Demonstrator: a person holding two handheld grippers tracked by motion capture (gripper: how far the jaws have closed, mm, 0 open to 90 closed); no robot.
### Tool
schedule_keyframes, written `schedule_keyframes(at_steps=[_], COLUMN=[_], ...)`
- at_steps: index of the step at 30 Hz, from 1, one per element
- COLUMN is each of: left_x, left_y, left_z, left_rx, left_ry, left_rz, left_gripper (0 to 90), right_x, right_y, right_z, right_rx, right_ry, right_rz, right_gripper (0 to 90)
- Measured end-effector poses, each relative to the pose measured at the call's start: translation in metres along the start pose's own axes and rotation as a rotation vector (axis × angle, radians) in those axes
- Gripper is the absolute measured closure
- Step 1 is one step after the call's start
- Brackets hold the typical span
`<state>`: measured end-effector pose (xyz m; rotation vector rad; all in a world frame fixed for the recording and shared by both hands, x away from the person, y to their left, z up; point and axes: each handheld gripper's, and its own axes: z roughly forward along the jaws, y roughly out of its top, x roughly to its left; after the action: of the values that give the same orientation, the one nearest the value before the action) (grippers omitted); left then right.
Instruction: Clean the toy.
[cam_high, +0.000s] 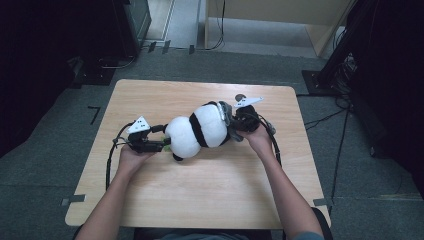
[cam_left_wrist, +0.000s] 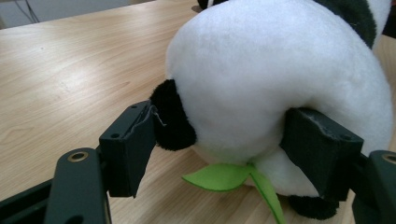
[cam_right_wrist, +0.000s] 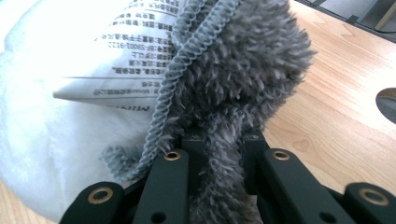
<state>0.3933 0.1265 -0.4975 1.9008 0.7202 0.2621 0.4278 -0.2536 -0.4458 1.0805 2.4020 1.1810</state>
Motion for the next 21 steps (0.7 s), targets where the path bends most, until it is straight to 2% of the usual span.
schedule_keyframes(at_steps=[3,5,6,9,11,17,19,21], left_x=[0.000,-0.002,-0.003,-0.006,-0.007,-0.010,-0.012,-0.014], left_y=[-0.003,-0.004,-0.004,-0.004,-0.003,-0.003,-0.003,-0.003], left_z=[0.005,0.010,0.011,0.014,0.016,0.019,0.020,0.021], left_rx=[-0.019,-0.015,-0.016,-0.009,-0.009,0.007,0.010,0.019], left_ry=[-0.025,-0.027,-0.041,-0.096,-0.106,-0.138,-0.146,-0.171], left_rz=[0.017,0.018,0.016,0.006,0.010,-0.026,-0.017,-0.017], left_gripper=[13.1,3.3,0.1,0.1,0.1,0.1,0.1,0.2], right_x=[-0.004,-0.005,-0.004,-0.001,0.000,0.001,0.002,0.002], right_y=[0.000,0.001,0.003,0.007,0.011,0.017,0.018,0.021], right_z=[0.005,0.007,0.009,0.013,0.017,0.024,0.025,0.028], right_rx=[-0.015,-0.015,-0.017,-0.015,-0.017,-0.045,-0.050,-0.043], right_ry=[0.014,0.020,0.016,-0.015,-0.028,-0.043,-0.048,-0.046], right_rz=[0.021,0.044,0.047,0.036,0.041,0.071,0.080,0.083], right_gripper=[79.4,79.5,79.6,79.6,79.8,80.1,80.1,80.1])
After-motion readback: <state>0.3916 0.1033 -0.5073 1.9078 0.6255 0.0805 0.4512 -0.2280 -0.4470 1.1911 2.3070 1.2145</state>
